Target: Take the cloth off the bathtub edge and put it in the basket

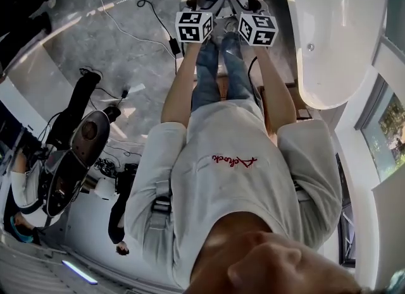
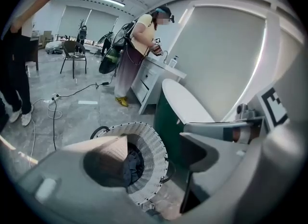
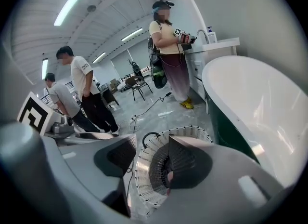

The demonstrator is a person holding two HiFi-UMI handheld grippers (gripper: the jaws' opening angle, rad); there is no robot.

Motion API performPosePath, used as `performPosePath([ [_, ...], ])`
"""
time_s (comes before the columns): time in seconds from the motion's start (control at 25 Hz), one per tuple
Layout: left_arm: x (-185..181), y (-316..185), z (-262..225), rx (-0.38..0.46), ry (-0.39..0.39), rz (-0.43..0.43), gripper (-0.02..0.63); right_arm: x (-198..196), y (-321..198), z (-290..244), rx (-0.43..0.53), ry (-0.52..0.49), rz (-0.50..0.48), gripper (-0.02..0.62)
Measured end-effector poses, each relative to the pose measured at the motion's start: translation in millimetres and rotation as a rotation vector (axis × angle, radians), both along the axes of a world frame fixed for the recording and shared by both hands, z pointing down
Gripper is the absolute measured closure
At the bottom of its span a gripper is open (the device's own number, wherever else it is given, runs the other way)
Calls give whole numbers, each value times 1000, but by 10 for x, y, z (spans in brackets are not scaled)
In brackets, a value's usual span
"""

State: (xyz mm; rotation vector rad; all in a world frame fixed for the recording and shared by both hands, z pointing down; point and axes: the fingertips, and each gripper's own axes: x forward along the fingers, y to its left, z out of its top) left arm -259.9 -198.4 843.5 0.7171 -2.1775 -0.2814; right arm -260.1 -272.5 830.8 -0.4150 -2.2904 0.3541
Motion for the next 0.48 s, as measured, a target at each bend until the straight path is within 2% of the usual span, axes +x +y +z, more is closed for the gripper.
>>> performPosePath([
  [0.12,6,13,-103,7,-16,1,291,-21,-1,-99,0,-18,3,391],
  [0.24,5,72,-231,9,-32,-11,353,-52,13,-212,-3,-30,6,417],
  [0.4,4,129,-399,2,-62,-25,486,-81,13,-357,7,-51,3,456],
  [0.48,7,172,-489,0,-83,-32,575,-78,32,-419,18,-59,2,503],
])
